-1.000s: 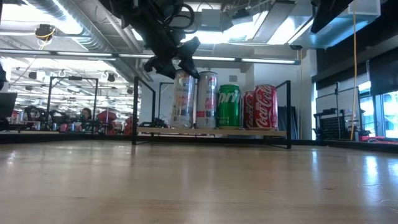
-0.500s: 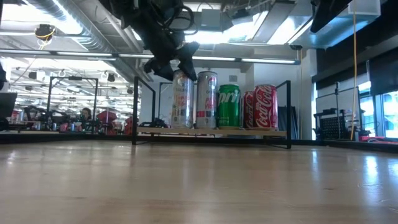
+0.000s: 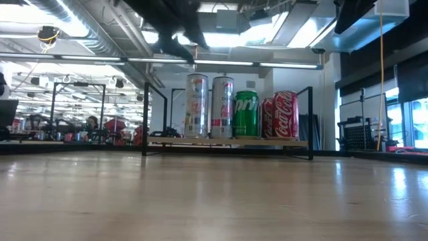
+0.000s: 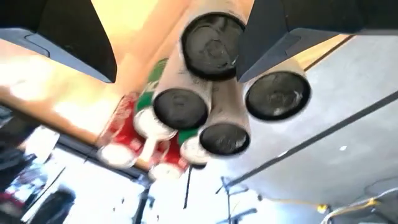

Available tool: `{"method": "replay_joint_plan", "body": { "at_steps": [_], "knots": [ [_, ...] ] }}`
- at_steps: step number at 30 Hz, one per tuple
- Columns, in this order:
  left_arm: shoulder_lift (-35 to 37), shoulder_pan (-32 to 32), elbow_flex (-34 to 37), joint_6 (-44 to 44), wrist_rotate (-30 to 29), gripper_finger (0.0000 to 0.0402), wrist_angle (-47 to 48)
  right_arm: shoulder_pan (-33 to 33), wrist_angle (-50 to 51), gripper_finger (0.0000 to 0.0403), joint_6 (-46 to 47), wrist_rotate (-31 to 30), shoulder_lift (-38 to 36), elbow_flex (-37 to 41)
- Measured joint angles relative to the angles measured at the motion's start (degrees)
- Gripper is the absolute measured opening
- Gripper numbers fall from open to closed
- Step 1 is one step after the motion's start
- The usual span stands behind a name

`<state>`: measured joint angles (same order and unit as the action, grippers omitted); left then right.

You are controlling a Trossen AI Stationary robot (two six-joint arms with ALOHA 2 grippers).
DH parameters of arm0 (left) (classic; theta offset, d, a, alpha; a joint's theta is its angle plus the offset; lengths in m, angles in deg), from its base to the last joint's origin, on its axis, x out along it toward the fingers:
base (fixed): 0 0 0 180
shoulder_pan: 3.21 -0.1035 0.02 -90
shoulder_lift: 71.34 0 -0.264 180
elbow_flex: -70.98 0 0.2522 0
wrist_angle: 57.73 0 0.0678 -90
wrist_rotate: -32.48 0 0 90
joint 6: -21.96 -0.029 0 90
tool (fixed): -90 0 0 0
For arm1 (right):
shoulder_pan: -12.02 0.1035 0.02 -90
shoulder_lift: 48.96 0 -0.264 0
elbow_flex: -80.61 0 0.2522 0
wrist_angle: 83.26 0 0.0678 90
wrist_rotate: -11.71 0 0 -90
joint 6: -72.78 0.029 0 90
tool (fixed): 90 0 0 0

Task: Place canned beverage on shelf
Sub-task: Return to Home Position

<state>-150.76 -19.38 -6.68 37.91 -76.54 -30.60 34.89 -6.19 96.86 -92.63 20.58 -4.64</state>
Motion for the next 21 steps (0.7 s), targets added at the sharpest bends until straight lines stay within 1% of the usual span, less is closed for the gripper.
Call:
{"method": "replay_joint_plan", "body": {
  "at_steps": [3, 6, 8, 10, 12, 15, 19, 20, 21],
  "knots": [
    [3.6, 0.9, 0.0, 0.0, 0.0, 0.0319, 0.4, 0.0, -0.4, 0.0317, -0.1, -1.5, 0.0, 0.0],
    [7.9, 2.6, 0.0, 0.0, 2.1, 0.0311, 1.2, -0.3, -2.4, 0.0316, 1.0, -3.2, 0.0, 0.0],
    [10.4, 4.7, 0.0, 0.0, 3.4, 0.0294, 2.9, -1.4, -4.7, 0.0306, 0.8, -3.0, 0.0, 0.0],
    [12.5, 7.4, 0.0, -0.2, 4.2, 0.0266, 5.1, -2.9, -7.2, 0.0284, -0.6, -1.1, -0.4, 0.0],
    [14.4, 10.1, 0.0, -1.2, 4.9, 0.0224, 8.3, -4.9, -9.9, 0.0248, -3.3, 1.4, -0.8, -0.1],
    [17.2, 13.9, 2.0, -1.5, 5.4, 0.0148, 10.4, -8.2, -13.0, 0.0175, -8.0, 4.6, -1.6, 0.5],
    [22.0, 17.6, 9.9, -0.3, 7.4, 0.0042, 7.0, -13.2, -21.4, 0.0068, -11.3, 11.5, -5.0, 6.2],
    [23.6, 18.5, 12.3, 0.7, 7.7, 0.0022, 5.1, -14.3, -23.8, 0.0042, -11.3, 12.7, -6.5, 8.4],
    [25.2, 19.4, 14.9, 2.1, 7.7, 0.0012, 3.4, -15.3, -26.2, 0.0022, -11.3, 13.6, -8.3, 11.0]
  ]
}}
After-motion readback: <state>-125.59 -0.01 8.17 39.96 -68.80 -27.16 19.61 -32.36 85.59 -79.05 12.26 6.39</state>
